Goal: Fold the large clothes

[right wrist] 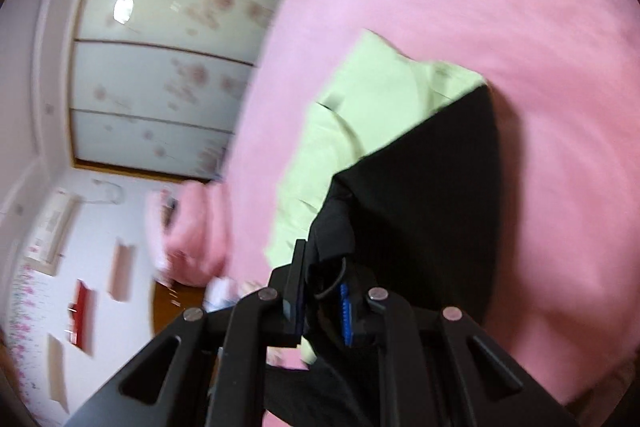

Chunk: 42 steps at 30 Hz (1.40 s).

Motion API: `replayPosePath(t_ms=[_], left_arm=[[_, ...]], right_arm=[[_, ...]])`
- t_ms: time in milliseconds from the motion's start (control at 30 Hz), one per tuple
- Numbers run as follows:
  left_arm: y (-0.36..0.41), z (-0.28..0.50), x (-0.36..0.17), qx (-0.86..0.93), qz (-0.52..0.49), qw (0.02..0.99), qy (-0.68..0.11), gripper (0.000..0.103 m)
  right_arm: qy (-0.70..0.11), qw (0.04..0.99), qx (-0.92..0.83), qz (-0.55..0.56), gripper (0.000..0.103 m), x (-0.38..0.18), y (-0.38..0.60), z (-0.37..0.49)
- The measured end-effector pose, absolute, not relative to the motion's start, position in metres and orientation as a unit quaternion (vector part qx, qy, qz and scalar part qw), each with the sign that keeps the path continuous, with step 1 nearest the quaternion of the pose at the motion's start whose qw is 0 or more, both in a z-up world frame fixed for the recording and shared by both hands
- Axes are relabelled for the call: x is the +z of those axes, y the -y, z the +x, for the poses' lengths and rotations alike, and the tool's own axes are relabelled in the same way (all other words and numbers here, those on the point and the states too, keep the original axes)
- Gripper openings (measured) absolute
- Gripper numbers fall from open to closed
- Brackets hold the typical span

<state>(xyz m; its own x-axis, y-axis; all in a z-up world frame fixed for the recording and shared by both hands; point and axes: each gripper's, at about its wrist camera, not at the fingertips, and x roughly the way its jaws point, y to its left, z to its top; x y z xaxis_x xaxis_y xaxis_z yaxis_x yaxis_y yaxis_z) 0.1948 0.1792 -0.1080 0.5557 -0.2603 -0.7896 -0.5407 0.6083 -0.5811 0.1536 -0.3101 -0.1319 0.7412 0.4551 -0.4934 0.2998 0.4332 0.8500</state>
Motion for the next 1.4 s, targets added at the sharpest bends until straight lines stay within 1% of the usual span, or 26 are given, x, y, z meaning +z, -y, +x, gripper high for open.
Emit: replayPosePath(t_ms=[100, 200, 300, 467, 600, 833, 1100, 1267, 1367, 1400], left_arm=[[-0.196, 0.220, -0.085, 0.076, -0.442, 0.787, -0.424, 0.016], [-0.215, 0.245, -0.067, 0.062, -0.436, 0.800, -0.407, 0.015], [-0.229, 0.267, -0.053, 0.058, -0.414, 0.817, -0.398, 0.015], [-0.246, 0.293, -0.047, 0.071, -0.383, 0.833, -0.392, 0.015], [-0.251, 0.311, -0.055, 0.093, -0.373, 0.838, -0.387, 0.015], [-0.234, 0.359, -0.058, 0.127, -0.325, 0.845, -0.406, 0.015], [-0.213, 0.427, -0.077, 0.174, -0.305, 0.828, -0.438, 0.016], [-0.201, 0.466, -0.086, 0.185, -0.287, 0.827, -0.447, 0.016], [-0.195, 0.489, -0.089, 0.192, -0.263, 0.823, -0.465, 0.020], [-0.192, 0.494, -0.089, 0.190, -0.254, 0.823, -0.471, 0.024]], right_arm=[[-0.306, 0.791, 0.052, 0.528, 0.012, -0.109, 0.305, 0.171], [-0.287, 0.818, 0.037, 0.497, 0.012, -0.086, 0.303, 0.190], [-0.259, 0.833, 0.018, 0.489, 0.012, -0.070, 0.307, 0.202], [-0.222, 0.856, -0.025, 0.467, 0.012, -0.059, 0.320, 0.215], [-0.207, 0.854, -0.061, 0.473, 0.012, -0.065, 0.339, 0.230], [-0.239, 0.852, -0.069, 0.461, 0.012, -0.078, 0.350, 0.277], [-0.301, 0.823, -0.091, 0.473, 0.012, -0.117, 0.365, 0.364], [-0.332, 0.826, -0.101, 0.444, 0.013, -0.138, 0.368, 0.407], [-0.340, 0.821, -0.120, 0.442, 0.016, -0.148, 0.371, 0.420], [-0.347, 0.818, -0.129, 0.441, 0.016, -0.152, 0.372, 0.424]])
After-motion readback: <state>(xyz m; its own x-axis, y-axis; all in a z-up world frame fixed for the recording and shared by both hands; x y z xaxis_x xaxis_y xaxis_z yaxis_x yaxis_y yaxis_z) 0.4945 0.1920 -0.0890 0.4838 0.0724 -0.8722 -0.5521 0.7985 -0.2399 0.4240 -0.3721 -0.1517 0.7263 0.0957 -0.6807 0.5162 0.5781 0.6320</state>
